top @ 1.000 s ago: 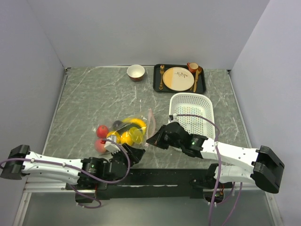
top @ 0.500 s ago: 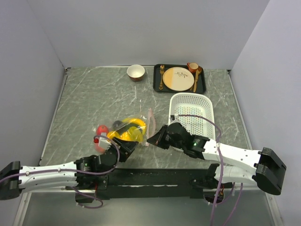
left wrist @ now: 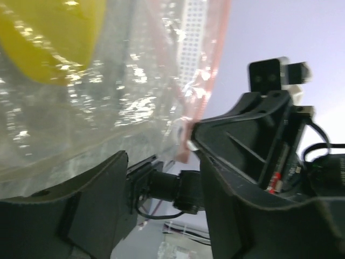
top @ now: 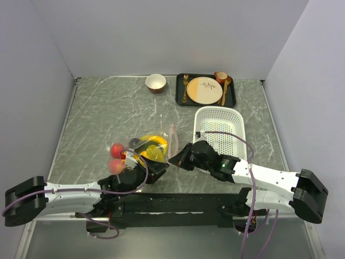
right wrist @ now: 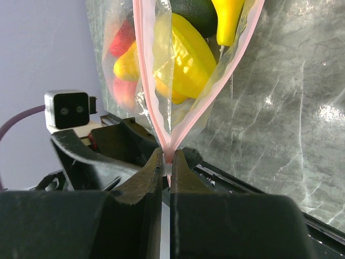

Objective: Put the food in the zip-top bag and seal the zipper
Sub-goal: Zip the zipper food storage bag at the center of the board.

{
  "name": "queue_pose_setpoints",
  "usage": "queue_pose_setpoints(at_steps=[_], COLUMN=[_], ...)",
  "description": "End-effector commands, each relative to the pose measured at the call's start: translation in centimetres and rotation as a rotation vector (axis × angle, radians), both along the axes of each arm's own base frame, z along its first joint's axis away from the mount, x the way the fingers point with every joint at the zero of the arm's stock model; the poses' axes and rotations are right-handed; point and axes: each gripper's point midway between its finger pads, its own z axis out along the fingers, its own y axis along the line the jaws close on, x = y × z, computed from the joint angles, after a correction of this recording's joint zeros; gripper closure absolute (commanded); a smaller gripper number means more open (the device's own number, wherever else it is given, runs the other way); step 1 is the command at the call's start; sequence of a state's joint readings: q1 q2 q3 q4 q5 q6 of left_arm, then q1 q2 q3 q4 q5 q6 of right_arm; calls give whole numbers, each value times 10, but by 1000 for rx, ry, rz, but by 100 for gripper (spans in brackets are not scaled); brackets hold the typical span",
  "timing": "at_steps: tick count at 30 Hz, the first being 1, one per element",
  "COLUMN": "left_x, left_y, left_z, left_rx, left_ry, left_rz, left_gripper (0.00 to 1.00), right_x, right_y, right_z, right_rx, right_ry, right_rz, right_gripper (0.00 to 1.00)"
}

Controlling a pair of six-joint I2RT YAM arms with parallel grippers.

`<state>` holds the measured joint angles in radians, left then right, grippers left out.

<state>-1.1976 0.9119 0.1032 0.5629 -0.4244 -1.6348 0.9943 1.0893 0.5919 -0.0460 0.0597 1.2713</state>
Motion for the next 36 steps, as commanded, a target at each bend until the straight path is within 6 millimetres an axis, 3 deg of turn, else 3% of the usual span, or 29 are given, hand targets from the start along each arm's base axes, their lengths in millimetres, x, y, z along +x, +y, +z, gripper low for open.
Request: queue_pose_setpoints(at_steps=[1,12,19,29,36], left_x=[4,10,11,14,17], left_y=[-4,6,2,1,0], left_z=[32,28,26,27,28], left_rx=[-100,-88,-67,-54,-52], left_ry=[-55,-49,-45,-53,-59], left_rz=[-3,46,37,47,48], left_gripper=[41,65,63,81,80], right_x=[8,7,8,6,4], right_y=[1,3,2,3,8], right_z=[11,10,13,13,8], right_rx=[31,35,36,33,21], right_ry=[-30,-27,-35,-31,-20], right_rz=[-31,-21,-24,-11,14], right_gripper=[96,96,96,96,97])
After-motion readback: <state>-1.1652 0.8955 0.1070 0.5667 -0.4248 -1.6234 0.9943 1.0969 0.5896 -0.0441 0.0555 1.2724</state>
